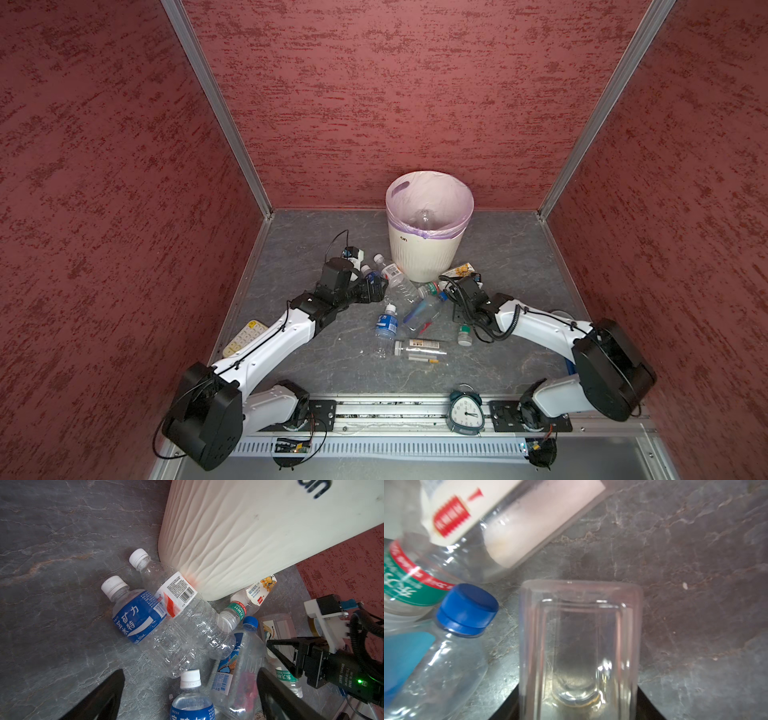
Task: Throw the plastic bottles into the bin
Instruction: 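Lift the container with the right gripper and carry it over the bin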
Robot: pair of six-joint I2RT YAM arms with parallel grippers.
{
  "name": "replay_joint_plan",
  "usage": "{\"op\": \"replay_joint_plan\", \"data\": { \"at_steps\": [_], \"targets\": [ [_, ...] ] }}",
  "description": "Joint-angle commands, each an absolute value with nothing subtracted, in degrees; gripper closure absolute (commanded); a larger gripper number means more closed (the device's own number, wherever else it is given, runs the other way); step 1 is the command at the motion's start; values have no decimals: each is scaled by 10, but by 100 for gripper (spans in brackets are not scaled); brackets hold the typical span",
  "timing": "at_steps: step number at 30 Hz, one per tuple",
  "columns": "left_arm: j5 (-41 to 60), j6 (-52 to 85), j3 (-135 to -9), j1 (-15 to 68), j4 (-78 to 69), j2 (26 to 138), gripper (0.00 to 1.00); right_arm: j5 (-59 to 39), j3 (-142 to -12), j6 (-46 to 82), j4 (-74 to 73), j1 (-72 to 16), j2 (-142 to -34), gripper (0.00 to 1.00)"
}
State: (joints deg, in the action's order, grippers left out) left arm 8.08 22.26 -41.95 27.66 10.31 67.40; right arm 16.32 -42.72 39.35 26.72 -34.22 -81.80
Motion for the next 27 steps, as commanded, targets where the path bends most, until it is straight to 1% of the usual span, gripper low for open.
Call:
{"op": "replay_joint_plan", "data": {
  "at_steps": [1, 4, 13, 15, 21, 27],
  "targets": [
    [84, 225, -412, 278, 102, 668, 1, 183, -426, 388, 272, -338, -790, 54],
    [84, 223, -411, 278, 108, 666, 1, 172, -412, 386, 258, -338, -760, 56],
    [81, 225, -401, 284, 123, 656, 1, 160, -378, 359, 237, -340, -650, 59],
    [81, 226, -399, 286, 125, 657, 1, 159, -371, 352, 235, -341, -626, 61],
    [82, 226, -388, 294, 132, 649, 1, 162, -352, 342, 228, -350, -540, 59],
    [81, 229, -376, 306, 136, 644, 1, 186, -340, 327, 218, -380, -449, 59]
  ]
}}
